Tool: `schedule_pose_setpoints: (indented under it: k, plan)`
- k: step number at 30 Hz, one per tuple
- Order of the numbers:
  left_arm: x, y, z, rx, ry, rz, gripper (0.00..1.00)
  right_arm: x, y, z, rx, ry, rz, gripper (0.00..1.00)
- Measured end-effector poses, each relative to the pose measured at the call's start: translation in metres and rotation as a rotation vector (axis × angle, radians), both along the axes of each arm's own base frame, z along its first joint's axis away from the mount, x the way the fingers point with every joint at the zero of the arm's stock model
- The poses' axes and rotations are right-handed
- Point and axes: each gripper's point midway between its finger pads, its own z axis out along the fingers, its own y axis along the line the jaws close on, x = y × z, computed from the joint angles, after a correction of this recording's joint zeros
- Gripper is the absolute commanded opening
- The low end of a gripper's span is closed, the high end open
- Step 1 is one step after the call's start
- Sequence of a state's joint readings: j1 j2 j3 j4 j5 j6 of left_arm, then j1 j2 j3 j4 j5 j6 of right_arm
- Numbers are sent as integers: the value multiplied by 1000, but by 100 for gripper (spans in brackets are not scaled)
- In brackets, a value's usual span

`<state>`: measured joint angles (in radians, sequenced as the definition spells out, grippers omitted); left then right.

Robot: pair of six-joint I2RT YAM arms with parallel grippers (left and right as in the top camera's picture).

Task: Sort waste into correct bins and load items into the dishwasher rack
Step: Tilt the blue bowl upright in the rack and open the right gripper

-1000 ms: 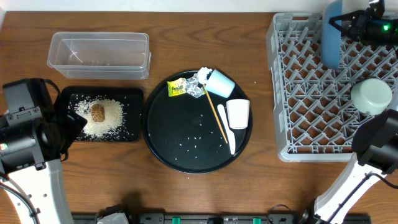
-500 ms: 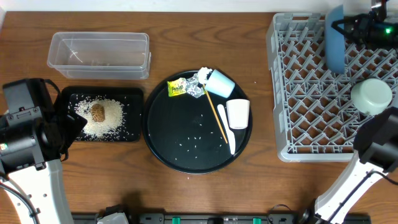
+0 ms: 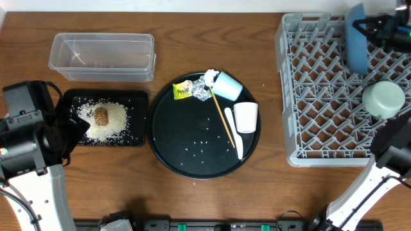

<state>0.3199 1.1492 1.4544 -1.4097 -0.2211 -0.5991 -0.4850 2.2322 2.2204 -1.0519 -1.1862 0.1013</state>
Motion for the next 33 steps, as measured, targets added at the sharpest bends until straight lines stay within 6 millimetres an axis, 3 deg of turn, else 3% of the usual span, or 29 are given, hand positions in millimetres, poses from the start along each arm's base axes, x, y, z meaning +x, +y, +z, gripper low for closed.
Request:
schedule_pose_setpoints:
  k: [8,12,17,25,33]
  plan:
    - [0,0,0,0,0,0,98,-3,25,35,200,-62,110,4]
    - [0,0,0,0,0,0,98,-3,36,36,228,-33,127,10]
    - [0,0,0,0,0,0,98,-3,43,28,223,30,112,7]
    - [0,0,0,0,0,0,98,2,30,1,116,134,8,9]
    - [0,0,0,0,0,0,98,2,5,-7,47,162,-76,9]
